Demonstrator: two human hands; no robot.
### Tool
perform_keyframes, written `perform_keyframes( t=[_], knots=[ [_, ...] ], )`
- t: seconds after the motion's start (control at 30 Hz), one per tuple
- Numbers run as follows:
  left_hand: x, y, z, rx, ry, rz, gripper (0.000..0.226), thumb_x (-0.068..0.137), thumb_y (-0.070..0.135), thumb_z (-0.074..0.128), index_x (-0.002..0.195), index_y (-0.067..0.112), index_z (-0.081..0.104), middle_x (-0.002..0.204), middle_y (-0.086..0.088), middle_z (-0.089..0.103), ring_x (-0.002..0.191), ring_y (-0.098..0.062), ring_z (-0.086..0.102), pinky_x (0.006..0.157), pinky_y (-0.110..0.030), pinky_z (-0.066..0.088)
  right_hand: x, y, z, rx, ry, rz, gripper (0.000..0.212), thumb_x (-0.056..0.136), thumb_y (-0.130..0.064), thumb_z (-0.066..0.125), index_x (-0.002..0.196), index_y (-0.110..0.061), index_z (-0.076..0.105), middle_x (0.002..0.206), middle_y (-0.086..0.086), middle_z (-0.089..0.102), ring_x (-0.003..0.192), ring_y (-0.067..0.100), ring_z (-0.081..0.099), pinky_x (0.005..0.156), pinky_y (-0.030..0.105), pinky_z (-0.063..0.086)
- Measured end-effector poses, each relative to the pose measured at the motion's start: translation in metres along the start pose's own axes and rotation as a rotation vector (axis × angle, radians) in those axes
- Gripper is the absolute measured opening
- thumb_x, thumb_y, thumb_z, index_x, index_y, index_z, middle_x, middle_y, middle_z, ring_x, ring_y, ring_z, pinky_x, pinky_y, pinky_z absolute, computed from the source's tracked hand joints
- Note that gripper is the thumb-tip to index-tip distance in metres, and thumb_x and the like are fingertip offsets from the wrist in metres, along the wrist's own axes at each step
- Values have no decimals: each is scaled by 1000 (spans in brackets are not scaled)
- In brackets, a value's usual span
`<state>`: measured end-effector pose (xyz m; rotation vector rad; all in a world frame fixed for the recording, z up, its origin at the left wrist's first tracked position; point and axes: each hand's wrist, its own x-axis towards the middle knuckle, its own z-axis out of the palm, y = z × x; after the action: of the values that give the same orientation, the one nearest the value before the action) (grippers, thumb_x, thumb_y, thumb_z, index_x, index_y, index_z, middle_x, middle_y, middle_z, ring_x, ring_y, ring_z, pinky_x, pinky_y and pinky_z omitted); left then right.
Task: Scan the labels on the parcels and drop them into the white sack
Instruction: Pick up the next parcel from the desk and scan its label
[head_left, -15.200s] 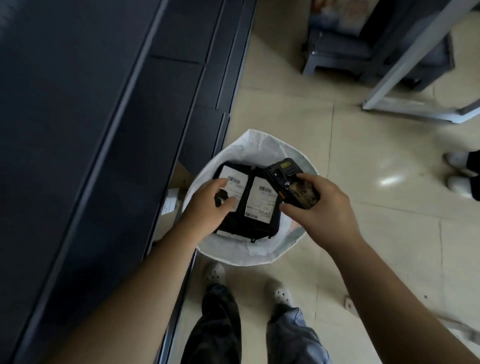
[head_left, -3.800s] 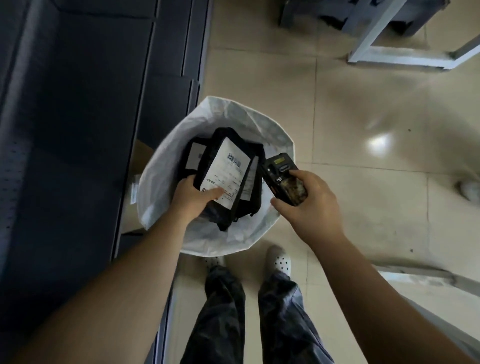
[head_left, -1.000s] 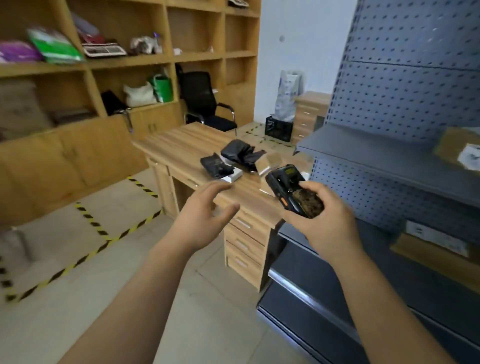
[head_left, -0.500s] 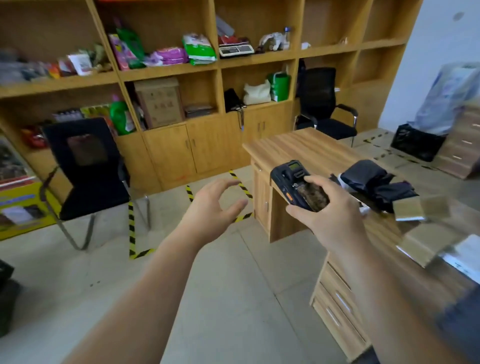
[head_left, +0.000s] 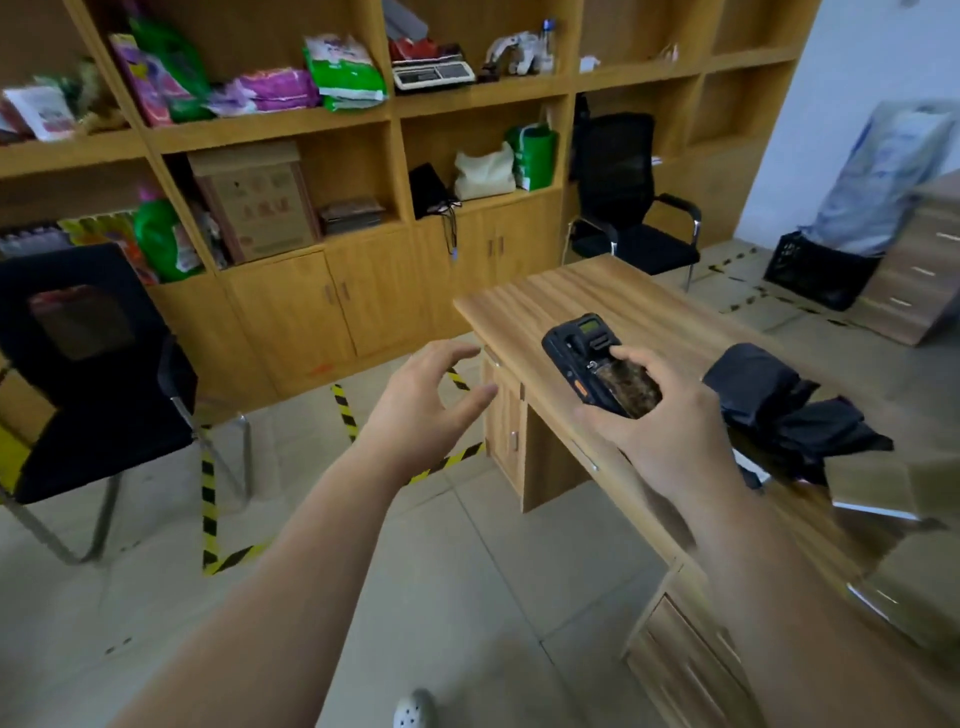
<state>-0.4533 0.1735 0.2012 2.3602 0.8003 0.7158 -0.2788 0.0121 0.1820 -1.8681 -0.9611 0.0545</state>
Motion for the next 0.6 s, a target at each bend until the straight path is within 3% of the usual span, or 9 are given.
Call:
perform_keyframes(
  t=[0.17,0.3,0.4,0.5,0.6],
  knots=[
    [100,-12,58,-98,-166,144,43,92,41,63,132,26,55,125,17,53,120,0,46,105,-31,41,44,41,-6,-90,155,173,62,69,-32,88,126,-33,62,110,-15,59,101,4,53,81,13,40],
    [172,2,106,-153,-344,305,45,92,43,62,133,26,54,130,13,55,124,-5,47,106,-30,40,64,63,-22,-177,316,350,63,66,-38,89,122,-41,60,116,-15,59,106,9,57,92,31,49],
    [209,21,141,-222,-470,440,44,92,39,64,132,23,56,122,16,53,122,-5,48,105,-26,39,65,77,-33,-211,465,457,64,59,-46,86,117,-47,59,113,-16,63,104,12,62,92,41,54],
    [227,36,174,-277,-589,521,42,92,35,65,132,23,56,123,15,54,116,-1,46,98,-16,37,57,83,-42,-283,586,548,63,61,-44,87,118,-43,62,111,-13,64,103,13,62,93,42,53],
    [235,43,204,-323,-674,553,41,93,34,64,131,21,57,127,11,55,109,2,47,80,1,35,48,90,-49,-346,651,622,62,65,-38,89,121,-36,63,109,-9,65,101,14,62,92,41,53]
  ],
)
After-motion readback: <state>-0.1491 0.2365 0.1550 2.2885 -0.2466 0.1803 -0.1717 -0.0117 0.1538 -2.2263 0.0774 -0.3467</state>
